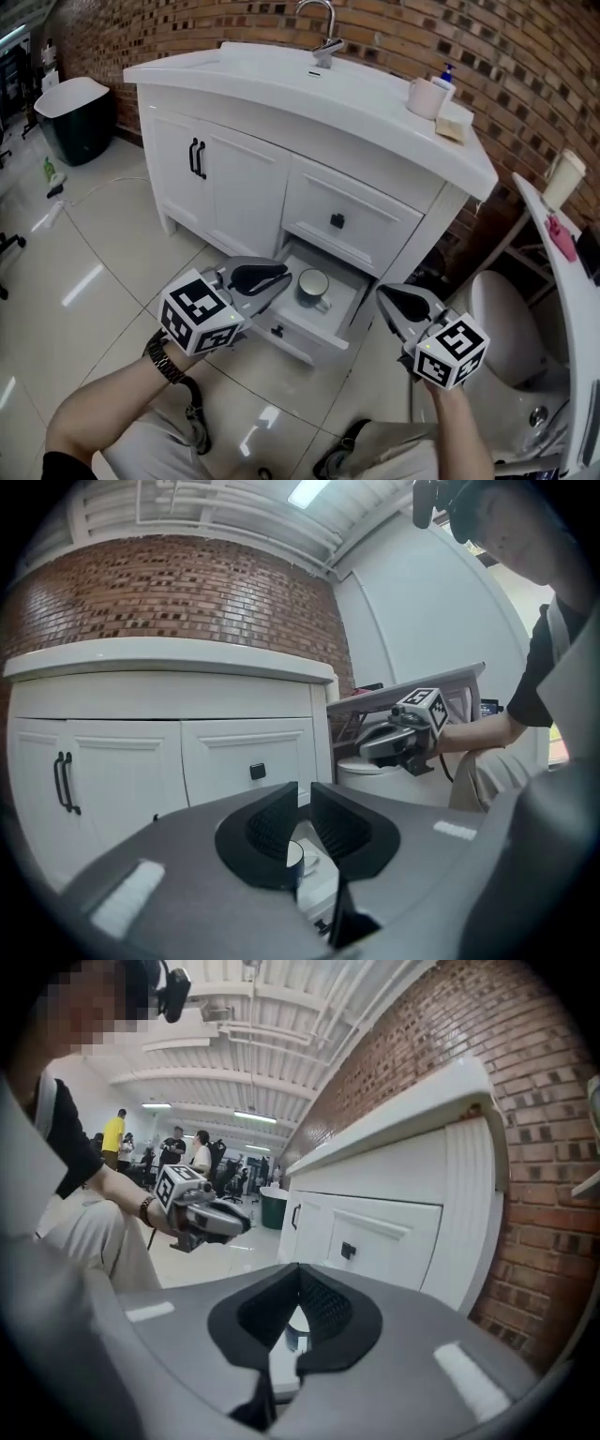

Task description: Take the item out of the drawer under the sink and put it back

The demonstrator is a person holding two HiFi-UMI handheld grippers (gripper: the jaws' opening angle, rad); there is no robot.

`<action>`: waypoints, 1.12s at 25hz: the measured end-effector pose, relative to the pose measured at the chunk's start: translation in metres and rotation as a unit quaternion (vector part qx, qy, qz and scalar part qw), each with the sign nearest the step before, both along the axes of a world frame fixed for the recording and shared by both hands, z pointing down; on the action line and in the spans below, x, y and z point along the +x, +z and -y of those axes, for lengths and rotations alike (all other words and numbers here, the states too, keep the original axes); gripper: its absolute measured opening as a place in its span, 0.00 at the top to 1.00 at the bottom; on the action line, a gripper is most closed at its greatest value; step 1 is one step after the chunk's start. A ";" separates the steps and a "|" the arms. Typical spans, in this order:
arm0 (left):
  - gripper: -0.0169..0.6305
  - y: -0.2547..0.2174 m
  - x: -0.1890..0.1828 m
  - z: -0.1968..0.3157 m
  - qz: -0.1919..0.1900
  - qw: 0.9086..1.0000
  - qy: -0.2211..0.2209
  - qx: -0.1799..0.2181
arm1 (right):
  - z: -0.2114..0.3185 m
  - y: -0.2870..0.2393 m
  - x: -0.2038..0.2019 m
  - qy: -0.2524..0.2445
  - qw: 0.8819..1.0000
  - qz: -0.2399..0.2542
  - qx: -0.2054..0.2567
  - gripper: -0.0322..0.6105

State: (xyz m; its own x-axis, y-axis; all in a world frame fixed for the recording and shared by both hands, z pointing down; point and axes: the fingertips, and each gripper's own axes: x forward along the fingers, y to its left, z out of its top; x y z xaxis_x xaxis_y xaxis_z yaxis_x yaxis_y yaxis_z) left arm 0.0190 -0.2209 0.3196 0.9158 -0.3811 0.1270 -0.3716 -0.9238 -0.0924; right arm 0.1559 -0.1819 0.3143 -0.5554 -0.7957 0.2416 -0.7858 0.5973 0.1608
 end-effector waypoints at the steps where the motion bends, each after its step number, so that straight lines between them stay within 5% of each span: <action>1: 0.88 0.001 0.002 0.000 0.000 1.000 0.002 -0.002 | -0.008 -0.005 -0.002 -0.003 1.000 -0.001 0.008 0.95; 28: 0.89 0.008 0.031 -0.017 0.014 0.999 0.035 -0.004 | -0.047 -0.023 0.012 0.019 0.999 0.008 0.031 0.95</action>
State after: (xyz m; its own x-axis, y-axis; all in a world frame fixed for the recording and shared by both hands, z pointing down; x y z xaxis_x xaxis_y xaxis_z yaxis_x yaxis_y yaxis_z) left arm 0.0499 -0.2037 0.3280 0.9364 -0.3149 0.1552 -0.3034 -0.9483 -0.0935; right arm 0.1676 -0.1346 0.2914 -0.5283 -0.8291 0.1832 -0.8101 0.5568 0.1837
